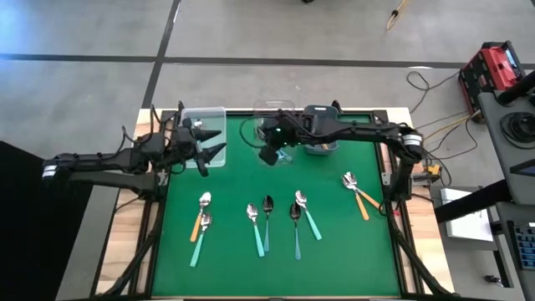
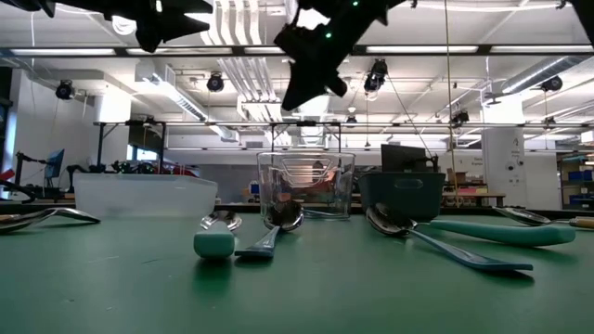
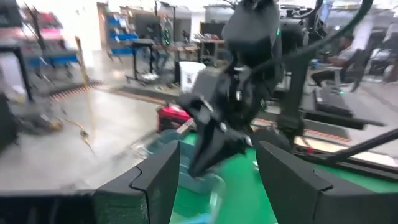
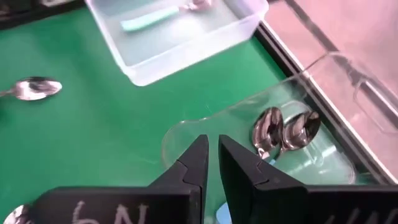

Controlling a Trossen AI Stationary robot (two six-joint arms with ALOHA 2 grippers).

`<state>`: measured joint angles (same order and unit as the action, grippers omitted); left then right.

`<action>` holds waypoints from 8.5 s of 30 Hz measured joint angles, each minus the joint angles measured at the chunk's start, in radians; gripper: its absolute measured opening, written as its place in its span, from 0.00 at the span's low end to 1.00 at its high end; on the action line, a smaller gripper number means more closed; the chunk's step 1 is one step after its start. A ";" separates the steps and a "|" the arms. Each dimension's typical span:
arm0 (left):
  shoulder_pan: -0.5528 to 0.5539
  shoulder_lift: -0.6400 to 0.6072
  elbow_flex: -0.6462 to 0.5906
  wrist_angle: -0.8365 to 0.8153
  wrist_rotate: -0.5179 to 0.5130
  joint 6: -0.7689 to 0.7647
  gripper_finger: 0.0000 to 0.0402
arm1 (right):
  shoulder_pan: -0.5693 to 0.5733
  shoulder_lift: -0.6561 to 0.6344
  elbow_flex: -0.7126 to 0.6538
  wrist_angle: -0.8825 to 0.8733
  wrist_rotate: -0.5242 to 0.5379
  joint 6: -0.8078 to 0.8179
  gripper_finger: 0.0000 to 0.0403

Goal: Sort silverware by color (type)
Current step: Put the yellow spoon into the blue bin

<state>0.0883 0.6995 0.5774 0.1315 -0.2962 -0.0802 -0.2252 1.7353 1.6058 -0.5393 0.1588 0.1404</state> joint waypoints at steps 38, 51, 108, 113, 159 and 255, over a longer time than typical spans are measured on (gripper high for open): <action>-0.213 0.541 0.299 -0.038 -0.008 -0.042 0.49 | 0.035 -0.424 -0.391 -0.397 -0.141 0.199 0.08; -0.211 0.536 0.307 -0.041 -0.012 0.115 0.49 | 0.051 -0.461 -0.618 -0.554 -0.213 0.327 0.08; -0.193 0.536 0.310 -0.044 -0.228 0.215 0.49 | 0.117 -0.477 -1.026 -0.544 -0.238 0.507 0.39; -0.193 0.537 0.310 -0.045 -0.228 0.215 0.49 | 0.116 -0.479 -1.059 -0.493 -0.240 0.515 0.36; -0.193 0.537 0.302 -0.044 -0.228 0.254 0.49 | 0.116 -0.478 -0.834 -0.554 -0.231 0.456 0.10; -0.171 -0.082 0.018 0.064 -0.235 0.561 0.49 | -0.183 0.077 0.288 -0.240 -0.076 -0.009 0.11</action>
<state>-0.0830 0.6172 0.5958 0.1953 -0.5314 0.4807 -0.4087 1.8122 1.8938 -0.7792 0.0831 0.1310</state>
